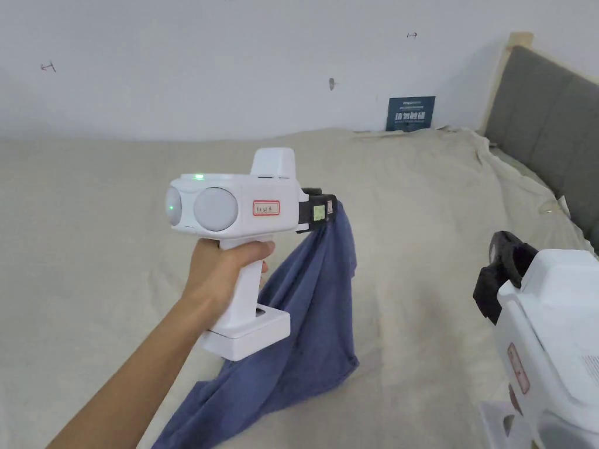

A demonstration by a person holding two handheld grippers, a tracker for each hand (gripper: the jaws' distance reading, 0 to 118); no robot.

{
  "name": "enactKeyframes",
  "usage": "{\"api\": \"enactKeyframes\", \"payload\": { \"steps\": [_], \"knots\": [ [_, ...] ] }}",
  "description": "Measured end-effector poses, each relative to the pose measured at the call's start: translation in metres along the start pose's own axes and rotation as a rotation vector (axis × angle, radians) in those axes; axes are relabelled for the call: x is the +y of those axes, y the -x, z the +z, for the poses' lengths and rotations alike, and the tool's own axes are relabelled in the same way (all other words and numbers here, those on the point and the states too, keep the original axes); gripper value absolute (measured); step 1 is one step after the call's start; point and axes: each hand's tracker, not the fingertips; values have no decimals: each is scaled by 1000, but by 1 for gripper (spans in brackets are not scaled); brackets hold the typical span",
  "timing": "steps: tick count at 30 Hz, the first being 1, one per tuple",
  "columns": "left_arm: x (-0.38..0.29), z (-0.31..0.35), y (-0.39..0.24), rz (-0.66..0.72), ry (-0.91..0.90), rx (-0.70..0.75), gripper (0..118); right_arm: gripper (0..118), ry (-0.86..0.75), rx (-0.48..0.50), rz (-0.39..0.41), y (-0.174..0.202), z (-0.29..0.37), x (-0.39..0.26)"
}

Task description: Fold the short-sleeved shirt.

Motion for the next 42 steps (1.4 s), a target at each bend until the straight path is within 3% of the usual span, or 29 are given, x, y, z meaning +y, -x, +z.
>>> {"api": "enactKeyframes", "payload": {
  "steps": [5, 18, 25, 27, 29, 30, 31, 32, 34, 42],
  "knots": [
    [-28, -31, -3, -26, 102, -18, 0, 0, 18, -18, -12, -8, -2, -7],
    [-158, -104, 62, -34, 536, 224, 0, 0, 64, 4, -11, -1, -9, -22],
    [-199, -117, 76, 33, 596, 264, 1, 0, 84, 9, -5, 1, -9, -27],
    [-198, -116, 74, 34, 584, 268, 10, 0, 86, 9, -4, 2, -8, -27],
    [-194, -113, 70, 25, 570, 278, 28, 0, 87, 10, -3, 2, -7, -27],
    [-192, -111, 68, 12, 557, 293, 44, 0, 88, 11, -3, 2, -7, -26],
    [-188, -107, 66, -3, 540, 320, 71, 0, 87, 12, -2, 3, -6, -25],
    [-184, -103, 65, -15, 521, 345, 88, 0, 84, 14, -1, 3, -6, -24],
    [-174, -90, 64, -9, 465, 352, 112, 0, 81, 16, 1, 4, -5, -22],
    [-112, 3, 41, -60, 92, 339, 113, 0, 57, 24, -1, 7, 1, -13]
  ]
}}
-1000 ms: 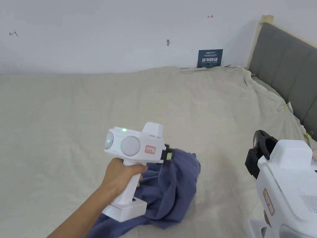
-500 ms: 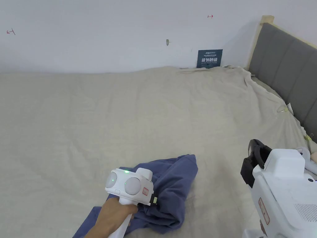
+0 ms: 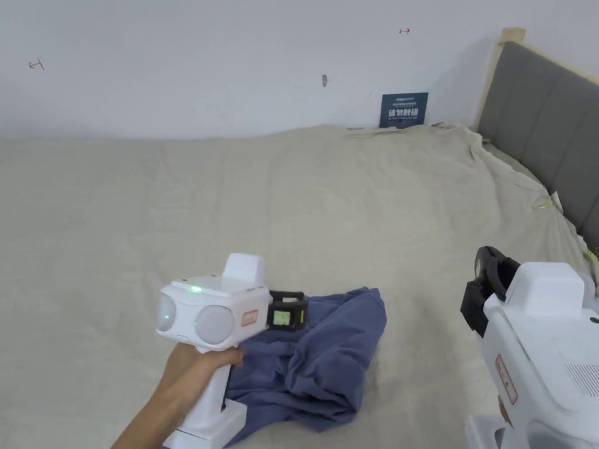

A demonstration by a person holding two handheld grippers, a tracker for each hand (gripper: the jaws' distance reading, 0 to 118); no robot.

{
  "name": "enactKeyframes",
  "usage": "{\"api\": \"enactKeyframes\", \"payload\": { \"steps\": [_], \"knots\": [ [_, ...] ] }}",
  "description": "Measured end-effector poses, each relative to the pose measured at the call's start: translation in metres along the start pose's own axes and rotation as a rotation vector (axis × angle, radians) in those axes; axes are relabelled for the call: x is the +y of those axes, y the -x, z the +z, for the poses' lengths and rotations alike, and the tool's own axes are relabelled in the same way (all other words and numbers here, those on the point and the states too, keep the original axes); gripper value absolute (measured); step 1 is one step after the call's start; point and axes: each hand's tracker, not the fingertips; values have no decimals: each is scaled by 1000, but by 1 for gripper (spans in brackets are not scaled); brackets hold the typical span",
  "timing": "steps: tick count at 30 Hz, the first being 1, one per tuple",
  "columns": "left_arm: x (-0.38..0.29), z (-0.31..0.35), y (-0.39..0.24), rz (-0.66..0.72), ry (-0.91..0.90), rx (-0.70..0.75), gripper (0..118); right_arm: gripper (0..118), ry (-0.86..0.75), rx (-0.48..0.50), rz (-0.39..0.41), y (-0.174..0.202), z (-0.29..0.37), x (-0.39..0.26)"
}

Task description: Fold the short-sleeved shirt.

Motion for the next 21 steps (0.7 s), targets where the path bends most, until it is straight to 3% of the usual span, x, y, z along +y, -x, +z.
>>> {"api": "enactKeyframes", "payload": {
  "steps": [9, 12, 15, 19, 21],
  "knots": [
    [2, 80, 19, -67, -354, 209, 111, 0, -19, 9, -1, 5, 8, 4],
    [-9, 94, 25, -84, -435, 309, 106, 0, -22, 13, -1, 6, 8, 5],
    [-19, 101, 31, -80, -504, 415, 80, 0, -24, 13, 1, 7, 9, 5],
    [-28, 109, 45, -53, -522, 427, 7, 0, -27, 15, 0, 9, 9, 5],
    [-31, 111, 51, -37, -521, 426, 0, 0, -27, 15, 1, 9, 9, 5]
  ]
}}
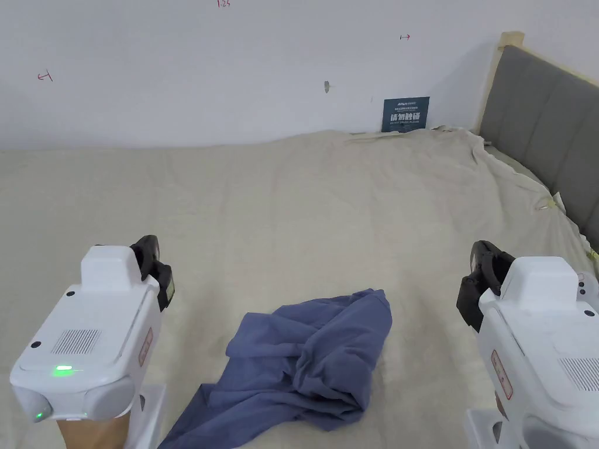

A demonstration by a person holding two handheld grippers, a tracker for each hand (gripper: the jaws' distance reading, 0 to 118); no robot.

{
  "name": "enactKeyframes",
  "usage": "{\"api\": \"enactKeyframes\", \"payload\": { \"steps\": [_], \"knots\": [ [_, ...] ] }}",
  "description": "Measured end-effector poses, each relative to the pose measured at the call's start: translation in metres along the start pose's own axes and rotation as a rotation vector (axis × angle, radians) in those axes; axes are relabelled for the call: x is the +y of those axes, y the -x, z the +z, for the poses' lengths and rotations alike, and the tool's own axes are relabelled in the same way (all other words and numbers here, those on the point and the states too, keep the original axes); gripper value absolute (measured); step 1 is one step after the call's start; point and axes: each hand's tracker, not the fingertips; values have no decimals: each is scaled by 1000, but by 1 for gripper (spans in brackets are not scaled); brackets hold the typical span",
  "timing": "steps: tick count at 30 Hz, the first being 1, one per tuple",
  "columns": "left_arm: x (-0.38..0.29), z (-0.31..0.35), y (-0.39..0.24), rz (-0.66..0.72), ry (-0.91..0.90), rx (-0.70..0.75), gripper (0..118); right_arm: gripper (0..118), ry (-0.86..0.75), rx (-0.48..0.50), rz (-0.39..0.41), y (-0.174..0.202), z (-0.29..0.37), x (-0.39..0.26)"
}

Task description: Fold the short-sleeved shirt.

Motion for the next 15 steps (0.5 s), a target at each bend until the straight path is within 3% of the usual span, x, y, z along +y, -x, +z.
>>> {"api": "enactKeyframes", "payload": {
  "steps": [15],
  "knots": [
    [-10, 4, -1, -15, 4, 33, 0, 0, 9, 9, -4, 2, -3, -3]
  ]
}}
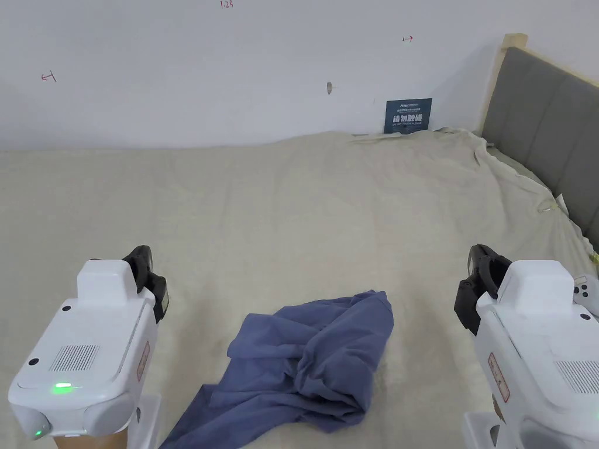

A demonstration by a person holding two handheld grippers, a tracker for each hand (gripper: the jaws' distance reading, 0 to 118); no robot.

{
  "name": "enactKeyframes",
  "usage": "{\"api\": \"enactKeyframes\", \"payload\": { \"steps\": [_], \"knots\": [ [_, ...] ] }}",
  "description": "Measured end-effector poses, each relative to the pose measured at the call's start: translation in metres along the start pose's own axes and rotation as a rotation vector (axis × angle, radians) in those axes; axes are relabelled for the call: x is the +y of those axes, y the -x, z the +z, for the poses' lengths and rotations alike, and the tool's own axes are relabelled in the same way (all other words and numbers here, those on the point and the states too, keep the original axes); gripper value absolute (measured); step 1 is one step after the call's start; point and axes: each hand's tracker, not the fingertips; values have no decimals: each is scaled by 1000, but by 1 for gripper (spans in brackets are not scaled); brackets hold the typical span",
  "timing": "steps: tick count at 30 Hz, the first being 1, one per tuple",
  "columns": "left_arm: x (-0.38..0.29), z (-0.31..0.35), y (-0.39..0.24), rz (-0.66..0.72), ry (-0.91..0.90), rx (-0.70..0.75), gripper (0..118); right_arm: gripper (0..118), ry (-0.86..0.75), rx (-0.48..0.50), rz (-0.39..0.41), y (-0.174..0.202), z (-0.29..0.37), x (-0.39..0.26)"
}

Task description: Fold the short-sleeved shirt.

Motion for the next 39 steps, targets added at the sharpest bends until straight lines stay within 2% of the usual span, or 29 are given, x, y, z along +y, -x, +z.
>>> {"api": "enactKeyframes", "payload": {
  "steps": [4, 7, 15, 17, 18, 20, 21, 22, 27, 32, 33, 36, 37, 38, 39],
  "knots": [
    [-2, -8, -1, 24, 138, -39, 0, 0, 3, 1, 2, 0, 0, 0],
    [-11, -21, 2, 88, 339, -94, 0, 0, 7, 1, 1, 0, -1, -2],
    [-76, -36, -1, 137, 690, -146, 0, 0, 29, 5, 2, 1, -5, -8],
    [-93, -36, -2, 143, 764, -159, 14, 0, 36, 8, 1, 1, -6, -10],
    [-102, -35, -1, 160, 782, -156, 25, 0, 40, 10, 0, 2, -7, -12],
    [-115, -35, 0, 185, 838, -167, 62, 0, 47, 13, 0, 3, -8, -14],
    [-121, -33, 0, 188, 871, -165, 72, 0, 50, 14, 0, 3, -9, -15],
    [-126, -32, -1, 186, 891, -165, 78, 0, 54, 15, -1, 4, -9, -16],
    [-145, -25, -10, 136, 935, -178, 87, 0, 74, 23, -5, 7, -12, -22],
    [-161, -31, -20, 92, 971, -161, 86, 0, 89, 32, -9, 9, -15, -26],
    [-165, -34, -22, 74, 978, -159, 82, 0, 91, 32, -9, 9, -15, -27],
    [-165, -29, -29, -25, 955, -161, 52, 0, 98, 34, -10, 8, -17, -28],
    [-161, -27, -30, -30, 943, -192, 25, 0, 100, 34, -12, 7, -18, -29],
    [-159, -29, -30, -6, 949, -203, 10, 0, 103, 33, -13, 7, -19, -30],
    [-157, -29, -30, 32, 956, -224, 9, 0, 108, 35, -15, 6, -21, -31]
  ]
}}
